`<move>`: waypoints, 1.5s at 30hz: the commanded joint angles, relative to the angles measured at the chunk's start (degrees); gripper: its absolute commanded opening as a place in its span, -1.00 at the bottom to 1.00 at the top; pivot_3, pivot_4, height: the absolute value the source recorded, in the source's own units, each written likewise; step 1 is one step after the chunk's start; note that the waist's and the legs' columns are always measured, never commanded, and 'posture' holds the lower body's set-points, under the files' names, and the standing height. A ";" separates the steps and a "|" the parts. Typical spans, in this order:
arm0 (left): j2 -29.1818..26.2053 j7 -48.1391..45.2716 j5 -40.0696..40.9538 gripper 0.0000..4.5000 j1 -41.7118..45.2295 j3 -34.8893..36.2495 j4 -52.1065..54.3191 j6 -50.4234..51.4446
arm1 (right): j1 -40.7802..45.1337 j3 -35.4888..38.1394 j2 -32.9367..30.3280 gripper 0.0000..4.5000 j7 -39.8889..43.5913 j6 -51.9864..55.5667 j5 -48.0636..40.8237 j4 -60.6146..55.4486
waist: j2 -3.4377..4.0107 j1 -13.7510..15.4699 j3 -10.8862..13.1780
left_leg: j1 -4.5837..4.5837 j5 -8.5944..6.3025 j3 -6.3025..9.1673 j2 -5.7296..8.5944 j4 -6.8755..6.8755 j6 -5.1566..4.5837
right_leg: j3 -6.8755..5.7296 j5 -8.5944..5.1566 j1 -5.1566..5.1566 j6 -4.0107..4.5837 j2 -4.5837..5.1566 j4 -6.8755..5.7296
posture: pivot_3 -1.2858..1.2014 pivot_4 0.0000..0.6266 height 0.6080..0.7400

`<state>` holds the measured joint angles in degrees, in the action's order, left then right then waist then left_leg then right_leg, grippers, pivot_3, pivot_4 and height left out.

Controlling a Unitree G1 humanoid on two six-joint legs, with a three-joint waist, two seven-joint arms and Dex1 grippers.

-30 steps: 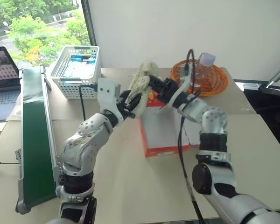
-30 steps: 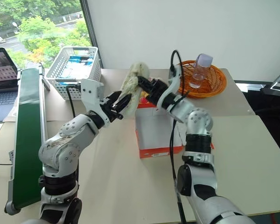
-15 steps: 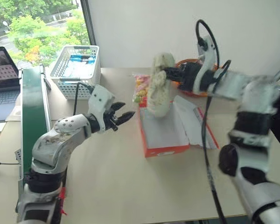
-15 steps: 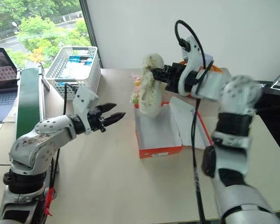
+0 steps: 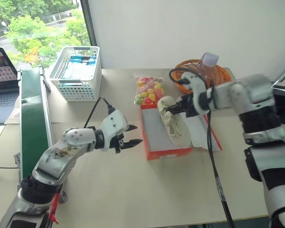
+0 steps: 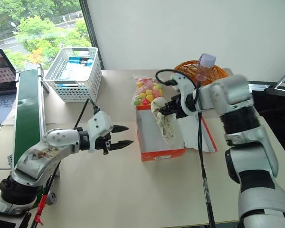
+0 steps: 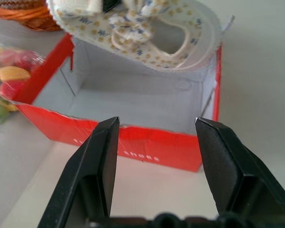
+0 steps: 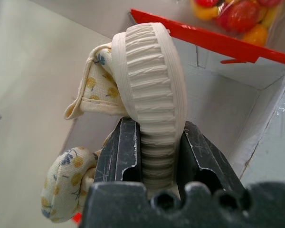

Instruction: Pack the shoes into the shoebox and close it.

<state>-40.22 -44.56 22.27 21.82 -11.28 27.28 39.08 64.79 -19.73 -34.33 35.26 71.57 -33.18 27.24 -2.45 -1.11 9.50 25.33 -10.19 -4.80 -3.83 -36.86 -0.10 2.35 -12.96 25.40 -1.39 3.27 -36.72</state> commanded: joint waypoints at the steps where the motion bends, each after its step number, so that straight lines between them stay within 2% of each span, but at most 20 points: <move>1: -0.71 0.74 -1.83 0.20 -0.26 0.80 2.69 -1.33 | 3.44 1.77 2.37 -0.74 5.56 -6.03 3.95 9.60 | 0.01 0.14 0.00 | 0.01 0.00 0.00 0.00 0.00 0.00 | 0.00 0.00 0.00 0.00 0.00 0.00 | 0.03 -0.52 1.00; 5: -0.70 1.22 -2.98 0.20 -1.54 0.42 3.59 -1.22 | 2.51 -0.44 6.38 -0.74 5.32 -17.82 13.33 23.50 | 0.01 0.13 0.00 | 0.01 0.00 -0.01 0.00 0.00 0.00 | -0.01 0.00 -0.01 -0.01 0.00 0.01 | 0.03 -0.52 1.00; 8: -0.51 1.69 -3.28 0.20 -2.08 0.57 4.45 -0.79 | 3.26 1.02 8.30 -0.74 4.86 -21.60 17.07 30.13 | 0.01 0.21 0.00 | -0.03 0.00 0.02 0.00 -0.01 0.00 | -0.05 0.00 -0.08 -0.01 0.00 0.01 | 0.03 -0.52 1.00; 16: 0.66 2.80 -2.95 0.20 -2.44 0.27 6.20 1.00 | 3.68 2.92 10.14 -0.74 4.77 -25.09 23.92 34.43 | 0.01 0.28 -0.05 | -0.23 0.01 0.02 0.00 -0.16 0.01 | -0.04 0.03 -0.29 -0.04 0.01 -0.09 | 0.03 -0.52 1.00; 17: 0.68 2.80 -2.90 0.20 -2.44 0.30 6.39 1.16 | 3.57 3.15 10.24 -0.30 4.88 -24.99 24.44 34.25 | 0.01 0.31 -0.05 | -0.25 0.01 0.01 0.00 -0.16 0.01 | -0.03 0.03 -0.30 -0.03 0.01 -0.11 | 0.03 -0.52 1.00; 19: 0.79 2.69 -2.91 0.20 -2.05 0.17 6.13 1.31 | 3.33 3.29 10.45 -0.08 5.35 -24.65 25.37 33.14 | 0.01 0.36 -0.05 | -0.25 0.02 0.01 0.01 -0.17 0.01 | -0.03 0.03 -0.30 -0.03 0.01 -0.14 | 0.03 -0.52 1.00; 21: 0.92 2.61 -2.89 0.20 -1.80 0.00 6.06 1.51 | 3.33 2.82 10.39 0.29 5.65 -23.97 26.64 29.77 | 0.01 0.44 -0.04 | -0.25 0.02 0.01 0.02 -0.16 0.01 | -0.03 0.03 -0.29 -0.03 0.02 -0.13 | 0.03 -0.52 1.00; 26: 0.55 2.23 -3.03 0.20 -2.25 -0.32 6.34 2.14 | 2.68 1.90 9.68 0.99 8.51 -15.99 26.65 14.12 | 0.02 0.31 -0.04 | -0.13 0.02 0.00 0.01 -0.15 0.01 | -0.01 0.03 -0.14 -0.03 0.01 -0.16 | 0.03 -0.52 1.00; 34: -0.07 1.75 -2.71 0.20 -2.34 0.56 6.81 2.84 | 1.24 3.11 6.73 0.99 9.88 -5.00 24.17 -8.20 | 0.05 0.31 -0.02 | -0.13 0.02 -0.01 0.01 -0.15 0.01 | 0.00 0.01 -0.09 -0.01 0.01 -0.23 | 0.03 -0.52 1.00; 36: -0.37 2.56 -2.91 0.20 -2.50 1.96 6.60 3.06 | 1.33 7.30 6.94 0.99 10.39 -4.05 21.06 -12.93 | 0.05 0.31 -0.02 | -0.13 0.02 -0.01 0.01 -0.15 0.01 | 0.00 0.01 -0.09 -0.01 0.01 -0.22 | 0.03 -0.52 1.00; 39: -0.76 4.55 -3.77 0.20 -3.46 4.40 6.22 3.13 | 0.08 11.69 7.13 0.99 12.19 -8.40 17.28 -18.91 | 0.05 0.26 -0.02 | -0.13 0.02 -0.01 0.00 -0.14 0.01 | 0.00 0.01 -0.08 -0.01 0.00 -0.22 | 0.03 -0.52 1.00; 41: -1.21 6.65 -4.26 0.20 -5.34 7.20 6.34 4.40 | -1.39 13.72 7.77 0.99 13.23 -14.95 16.00 -21.30 | 0.05 0.20 -0.02 | -0.13 0.02 -0.01 -0.01 -0.14 0.01 | 0.00 0.01 -0.09 -0.01 0.00 -0.22 | 0.03 -0.52 1.00; 45: -1.33 10.77 -4.91 0.20 -9.42 12.87 7.42 7.74 | -3.31 13.44 7.87 0.99 17.62 -21.43 14.12 -22.17 | 0.05 0.23 -0.02 | -0.15 0.02 -0.01 -0.01 -0.15 0.01 | -0.01 0.01 -0.11 -0.02 0.00 -0.22 | 0.03 -0.52 1.00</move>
<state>-41.20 -36.09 18.03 13.33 -1.88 32.17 45.39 61.76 -7.86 -26.22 50.07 54.09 -17.10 7.16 -2.40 -0.89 9.48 25.19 -10.18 -4.81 -3.83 -37.01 -0.08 2.34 -12.95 25.28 -1.41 3.27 -36.94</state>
